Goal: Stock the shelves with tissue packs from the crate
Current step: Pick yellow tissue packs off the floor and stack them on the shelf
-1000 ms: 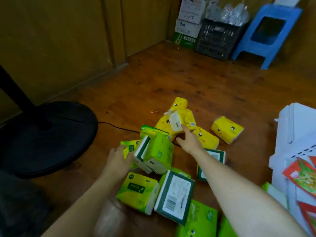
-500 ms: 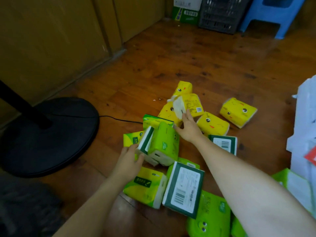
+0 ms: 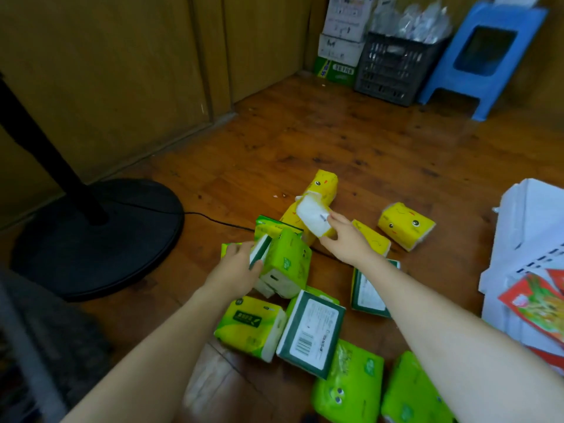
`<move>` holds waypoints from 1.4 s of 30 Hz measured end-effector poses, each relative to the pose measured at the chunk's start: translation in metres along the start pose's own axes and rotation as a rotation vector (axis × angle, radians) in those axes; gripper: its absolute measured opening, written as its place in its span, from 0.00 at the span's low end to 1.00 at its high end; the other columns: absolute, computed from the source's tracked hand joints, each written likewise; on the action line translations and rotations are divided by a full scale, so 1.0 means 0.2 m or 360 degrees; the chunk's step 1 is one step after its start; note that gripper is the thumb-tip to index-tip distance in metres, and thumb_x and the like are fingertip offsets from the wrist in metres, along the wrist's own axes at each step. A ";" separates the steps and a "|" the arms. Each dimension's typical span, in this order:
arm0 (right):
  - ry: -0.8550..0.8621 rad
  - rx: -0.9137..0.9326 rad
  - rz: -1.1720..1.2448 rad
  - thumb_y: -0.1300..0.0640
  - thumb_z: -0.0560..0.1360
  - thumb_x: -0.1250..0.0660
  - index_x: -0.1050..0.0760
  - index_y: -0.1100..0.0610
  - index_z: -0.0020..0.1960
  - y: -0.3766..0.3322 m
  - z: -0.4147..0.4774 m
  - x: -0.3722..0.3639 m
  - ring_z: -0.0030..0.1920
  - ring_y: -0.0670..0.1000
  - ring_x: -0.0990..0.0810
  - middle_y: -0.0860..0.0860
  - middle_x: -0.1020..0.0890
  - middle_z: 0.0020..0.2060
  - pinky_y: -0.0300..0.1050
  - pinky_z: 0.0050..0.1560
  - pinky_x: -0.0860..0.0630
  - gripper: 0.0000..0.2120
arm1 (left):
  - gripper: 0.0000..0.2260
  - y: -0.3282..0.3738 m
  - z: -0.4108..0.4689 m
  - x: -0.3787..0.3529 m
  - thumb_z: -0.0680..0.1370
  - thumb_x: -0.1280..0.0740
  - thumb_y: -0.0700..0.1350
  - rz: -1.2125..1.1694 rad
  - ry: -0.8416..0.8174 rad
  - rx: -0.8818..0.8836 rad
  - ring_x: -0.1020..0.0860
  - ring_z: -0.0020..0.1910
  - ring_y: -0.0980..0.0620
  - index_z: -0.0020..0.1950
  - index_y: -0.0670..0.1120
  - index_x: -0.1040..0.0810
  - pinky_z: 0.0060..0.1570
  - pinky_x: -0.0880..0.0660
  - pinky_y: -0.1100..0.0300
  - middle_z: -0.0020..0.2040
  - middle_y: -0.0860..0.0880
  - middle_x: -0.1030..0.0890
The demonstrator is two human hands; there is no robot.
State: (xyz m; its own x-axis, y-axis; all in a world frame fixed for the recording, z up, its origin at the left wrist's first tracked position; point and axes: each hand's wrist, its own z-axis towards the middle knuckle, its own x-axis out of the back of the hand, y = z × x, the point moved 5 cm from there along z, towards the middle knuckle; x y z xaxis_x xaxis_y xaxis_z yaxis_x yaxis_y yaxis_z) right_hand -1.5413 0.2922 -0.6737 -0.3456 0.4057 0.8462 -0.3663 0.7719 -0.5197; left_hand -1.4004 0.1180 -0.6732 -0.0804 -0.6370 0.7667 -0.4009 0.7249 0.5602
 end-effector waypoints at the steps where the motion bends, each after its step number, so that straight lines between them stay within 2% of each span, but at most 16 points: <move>1: -0.0002 0.0036 -0.0025 0.56 0.77 0.37 0.42 0.60 0.74 -0.03 -0.02 0.02 0.75 0.51 0.44 0.52 0.44 0.75 0.42 0.70 0.44 0.28 | 0.24 0.01 0.00 0.01 0.82 0.44 0.50 0.0034 -0.0006 -0.0023 0.33 0.68 0.41 0.76 0.45 0.46 0.64 0.33 0.50 0.73 0.42 0.44; 4: -0.0027 0.0151 -0.0119 0.55 0.76 0.36 0.42 0.60 0.74 -0.14 -0.04 0.09 0.74 0.51 0.42 0.52 0.44 0.75 0.45 0.71 0.43 0.30 | 0.26 0.03 -0.01 0.07 0.81 0.42 0.52 0.0138 0.0003 -0.0062 0.34 0.68 0.40 0.76 0.46 0.47 0.64 0.32 0.47 0.73 0.42 0.44; 9: -0.0023 0.0351 -0.0079 0.54 0.76 0.35 0.43 0.58 0.75 -0.36 -0.11 0.17 0.75 0.47 0.45 0.48 0.45 0.76 0.39 0.70 0.47 0.31 | 0.40 0.07 -0.05 0.20 0.77 0.36 0.56 0.0217 0.0218 -0.0126 0.36 0.69 0.40 0.77 0.48 0.60 0.58 0.28 0.49 0.75 0.44 0.48; 11: -0.0046 0.0425 -0.0004 0.54 0.76 0.35 0.43 0.58 0.75 -0.44 -0.14 0.17 0.74 0.46 0.45 0.46 0.45 0.75 0.37 0.69 0.47 0.31 | 0.45 0.08 -0.08 0.26 0.75 0.34 0.57 0.0236 0.0366 -0.0158 0.35 0.68 0.40 0.77 0.48 0.63 0.56 0.27 0.49 0.76 0.43 0.50; 13: -0.0063 0.0464 0.0138 0.55 0.75 0.34 0.42 0.58 0.74 -0.52 -0.17 0.14 0.74 0.46 0.44 0.47 0.44 0.75 0.37 0.69 0.47 0.31 | 0.50 0.07 -0.09 0.30 0.72 0.30 0.58 0.0183 0.0468 -0.0158 0.35 0.69 0.39 0.76 0.48 0.65 0.58 0.28 0.48 0.76 0.43 0.53; 17: -0.0153 0.0463 0.0463 0.57 0.75 0.33 0.40 0.59 0.73 -0.66 -0.21 0.05 0.74 0.45 0.44 0.48 0.41 0.74 0.42 0.73 0.44 0.30 | 0.53 0.06 -0.13 0.33 0.70 0.26 0.54 -0.0077 0.0572 -0.0163 0.41 0.73 0.39 0.75 0.47 0.67 0.62 0.33 0.48 0.77 0.41 0.55; 20: -0.0218 0.0459 0.0647 0.59 0.74 0.32 0.39 0.60 0.73 -0.74 -0.25 0.00 0.70 0.44 0.38 0.48 0.40 0.74 0.41 0.72 0.40 0.30 | 0.52 0.04 -0.14 0.36 0.70 0.26 0.47 -0.0351 0.0678 -0.0181 0.42 0.73 0.40 0.76 0.44 0.66 0.65 0.37 0.51 0.76 0.39 0.54; 23: -0.0273 0.0485 0.0717 0.59 0.75 0.33 0.38 0.59 0.73 -0.78 -0.29 -0.03 0.70 0.46 0.35 0.47 0.40 0.73 0.42 0.71 0.40 0.29 | 0.46 0.04 -0.14 0.38 0.74 0.30 0.42 -0.0316 0.0830 -0.0202 0.40 0.72 0.39 0.76 0.44 0.64 0.60 0.39 0.60 0.76 0.39 0.54; 26: -0.0261 0.0521 0.0708 0.59 0.75 0.33 0.35 0.58 0.71 -0.79 -0.31 -0.02 0.71 0.45 0.38 0.47 0.37 0.72 0.42 0.72 0.42 0.27 | 0.46 0.05 -0.14 0.38 0.73 0.29 0.39 -0.0439 0.0865 -0.0234 0.38 0.70 0.38 0.77 0.47 0.62 0.59 0.34 0.53 0.75 0.39 0.52; 28: -0.0241 0.0518 0.0726 0.59 0.75 0.33 0.33 0.58 0.70 -0.78 -0.31 -0.02 0.70 0.43 0.36 0.47 0.35 0.71 0.40 0.71 0.40 0.24 | 0.45 0.06 -0.15 0.39 0.72 0.29 0.38 -0.0401 0.0882 -0.0299 0.40 0.72 0.41 0.77 0.47 0.59 0.60 0.35 0.53 0.76 0.40 0.51; 31: -0.0225 0.0496 0.0789 0.60 0.76 0.34 0.29 0.58 0.67 -0.75 -0.32 0.01 0.67 0.42 0.34 0.47 0.30 0.68 0.34 0.67 0.40 0.20 | 0.44 0.07 -0.14 0.38 0.71 0.28 0.40 -0.0385 0.0830 -0.0430 0.42 0.73 0.47 0.77 0.47 0.54 0.61 0.37 0.55 0.76 0.43 0.49; 34: -0.0183 0.0423 0.0964 0.62 0.76 0.36 0.24 0.60 0.62 -0.73 -0.32 0.03 0.64 0.43 0.30 0.50 0.24 0.63 0.33 0.63 0.37 0.14 | 0.45 0.09 -0.13 0.36 0.70 0.26 0.43 -0.0335 0.0742 -0.0521 0.46 0.73 0.52 0.77 0.47 0.53 0.66 0.42 0.61 0.76 0.46 0.48; 36: -0.0163 0.0378 0.1083 0.63 0.77 0.38 0.23 0.62 0.59 -0.72 -0.32 0.05 0.60 0.44 0.27 0.52 0.22 0.59 0.32 0.60 0.33 0.12 | 0.46 0.11 -0.14 0.34 0.69 0.24 0.46 -0.0345 0.0680 -0.0556 0.47 0.73 0.55 0.77 0.47 0.52 0.62 0.46 0.69 0.76 0.47 0.49; 37: -0.0164 0.0341 0.1130 0.63 0.77 0.38 0.22 0.61 0.58 -0.71 -0.31 0.05 0.58 0.44 0.26 0.52 0.21 0.57 0.30 0.57 0.31 0.12 | 0.46 0.12 -0.14 0.33 0.69 0.24 0.48 -0.0365 0.0661 -0.0560 0.47 0.73 0.56 0.77 0.47 0.52 0.61 0.46 0.69 0.76 0.48 0.49; 39: -0.0174 0.0260 0.1250 0.62 0.77 0.38 0.22 0.58 0.55 -0.71 -0.31 0.04 0.53 0.44 0.25 0.49 0.21 0.52 0.29 0.49 0.29 0.09 | 0.43 0.14 -0.15 0.33 0.71 0.26 0.49 -0.0384 0.0656 -0.0571 0.45 0.73 0.55 0.77 0.48 0.51 0.61 0.43 0.66 0.76 0.49 0.48; 42: -0.0089 0.0128 0.1405 0.60 0.77 0.37 0.25 0.52 0.47 -0.68 -0.27 0.04 0.51 0.50 0.23 0.50 0.22 0.47 0.35 0.46 0.28 0.04 | 0.38 0.16 -0.16 0.34 0.73 0.31 0.42 -0.0225 0.0680 -0.0633 0.42 0.73 0.50 0.77 0.46 0.49 0.63 0.34 0.58 0.76 0.48 0.46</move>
State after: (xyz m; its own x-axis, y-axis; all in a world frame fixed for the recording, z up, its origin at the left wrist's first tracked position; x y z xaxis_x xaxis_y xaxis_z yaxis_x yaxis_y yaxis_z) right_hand -1.4472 0.2180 -0.5893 -0.5717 0.8105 0.1271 -0.0052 0.1513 -0.9885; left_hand -1.3896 0.1065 -0.5920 0.3560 -0.6324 0.6879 -0.0020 0.7357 0.6773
